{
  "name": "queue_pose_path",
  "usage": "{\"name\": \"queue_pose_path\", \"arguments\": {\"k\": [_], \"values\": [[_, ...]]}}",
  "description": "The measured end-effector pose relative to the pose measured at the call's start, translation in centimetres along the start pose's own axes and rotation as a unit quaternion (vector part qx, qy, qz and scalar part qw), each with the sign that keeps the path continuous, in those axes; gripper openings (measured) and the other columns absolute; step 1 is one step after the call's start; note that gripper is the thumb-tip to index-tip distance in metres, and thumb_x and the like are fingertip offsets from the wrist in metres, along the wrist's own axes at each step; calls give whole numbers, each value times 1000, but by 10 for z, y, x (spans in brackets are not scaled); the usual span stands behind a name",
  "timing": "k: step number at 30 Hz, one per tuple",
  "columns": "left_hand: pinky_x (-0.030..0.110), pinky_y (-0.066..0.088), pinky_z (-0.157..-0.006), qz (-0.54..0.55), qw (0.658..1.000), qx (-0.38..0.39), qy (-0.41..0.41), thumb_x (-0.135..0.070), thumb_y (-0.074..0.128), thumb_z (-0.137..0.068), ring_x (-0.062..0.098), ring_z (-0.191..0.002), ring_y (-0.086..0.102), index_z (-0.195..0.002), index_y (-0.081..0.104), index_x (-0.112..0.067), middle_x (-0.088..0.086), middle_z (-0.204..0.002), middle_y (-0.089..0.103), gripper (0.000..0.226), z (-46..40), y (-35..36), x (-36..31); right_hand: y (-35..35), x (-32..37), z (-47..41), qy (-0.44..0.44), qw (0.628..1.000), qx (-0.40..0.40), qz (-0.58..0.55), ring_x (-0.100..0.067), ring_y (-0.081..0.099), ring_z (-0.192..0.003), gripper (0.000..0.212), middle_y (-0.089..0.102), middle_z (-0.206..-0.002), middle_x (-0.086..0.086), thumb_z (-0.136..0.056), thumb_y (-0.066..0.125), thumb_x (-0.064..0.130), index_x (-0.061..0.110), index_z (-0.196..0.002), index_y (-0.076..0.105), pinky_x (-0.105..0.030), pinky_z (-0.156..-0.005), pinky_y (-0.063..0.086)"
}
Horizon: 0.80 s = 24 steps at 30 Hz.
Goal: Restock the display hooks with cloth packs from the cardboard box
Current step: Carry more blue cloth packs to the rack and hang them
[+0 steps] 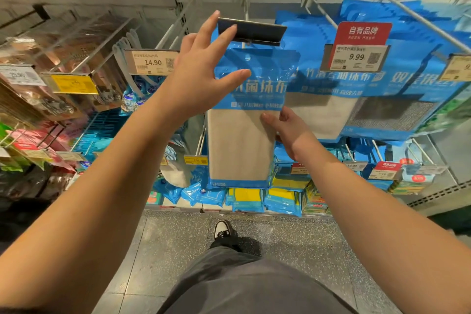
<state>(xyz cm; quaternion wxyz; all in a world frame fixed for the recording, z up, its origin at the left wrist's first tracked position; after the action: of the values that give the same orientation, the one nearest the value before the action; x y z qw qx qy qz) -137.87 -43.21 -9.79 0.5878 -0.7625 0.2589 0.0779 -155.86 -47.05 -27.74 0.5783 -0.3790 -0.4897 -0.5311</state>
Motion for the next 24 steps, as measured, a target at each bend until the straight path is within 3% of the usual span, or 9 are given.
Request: {"name": "queue_pose_path", "arguments": {"k": [5, 12, 14, 16, 17, 20, 23, 24], "values": [[49, 23, -122, 10, 1000, 0, -1, -59, 54, -91, 22, -148, 15, -159, 23, -24, -5, -168, 6, 83, -3, 0, 1, 6, 5, -3, 18, 1000, 13, -10, -2, 69, -80, 30, 70, -101, 6, -96, 63, 16, 10, -125, 58, -16, -61, 52], [33, 18, -117, 24, 999, -22, 19, -53, 55, -92, 23, -147, 17, -157, 30, -19, -1, -168, 9, 78, 5, 6, 4, 7, 2, -13, 36, 999, 9, 5, -5, 69, -80, 34, 71, -105, 3, -96, 63, 27, 12, -127, 59, -16, -60, 53], [28, 15, -113, 43, 998, -30, 17, -51, 55, -91, 20, -147, 17, -154, 35, -16, 1, -168, 9, 75, 11, 15, 10, 9, 4, -20, 38, 999, -6, 14, -11, 70, -91, 47, 70, -115, -1, -92, 67, 38, 13, -130, 56, -25, -75, 58], [27, 15, -113, 61, 997, -37, 1, -44, 59, -92, 19, -146, 19, -149, 41, -14, 2, -167, 11, 67, 17, 32, 21, 11, 3, -30, 46, 998, -13, 39, -21, 66, -109, 83, 65, -128, -3, -71, 75, 65, 19, -136, 53, -44, -95, 54], [25, 15, -113, 72, 997, -39, -16, -37, 61, -92, 19, -146, 21, -146, 44, -12, 4, -166, 15, 62, 21, 44, 29, 12, 6, -32, 42, 997, -17, 56, -23, 64, -112, 90, 66, -128, -1, -63, 74, 73, 23, -135, 54, -48, -99, 51], [22, 22, -112, 94, 990, -42, -96, -23, 66, -92, 25, -141, 33, -138, 52, -8, 11, -156, 36, 50, 29, 86, 58, 9, 4, -50, 33, 998, -34, 46, -18, 64, -110, 73, 68, -120, 4, -76, 73, 61, 23, -134, 53, -47, -104, 47], [35, 32, -112, 119, 966, -38, -226, -25, 71, -90, 32, -135, 38, -143, 42, -2, 17, -146, 39, 65, 16, 115, 99, 8, -2, -62, 55, 997, -44, 34, -20, 56, -124, 109, 59, -137, 3, -56, 77, 76, 23, -145, 42, -49, -110, 40], [33, 36, -108, 156, 949, -17, -272, -33, 73, -88, 29, -136, 40, -147, 34, -5, 14, -149, 37, 76, 9, 123, 112, 11, 1, -61, 60, 997, -43, 34, -21, 51, -128, 108, 52, -144, 3, -63, 75, 73, 21, -149, 37, -47, -112, 36]]}}
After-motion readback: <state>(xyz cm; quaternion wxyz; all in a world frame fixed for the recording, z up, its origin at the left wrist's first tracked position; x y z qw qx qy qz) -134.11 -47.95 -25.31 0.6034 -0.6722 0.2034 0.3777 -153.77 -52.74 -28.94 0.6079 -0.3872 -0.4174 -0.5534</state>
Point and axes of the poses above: each hand's wrist, its own z-axis away from the middle knuckle, its own y-axis out of the palm, x = y × z, the point moved 7 cm from there along -z, towards the middle knuckle
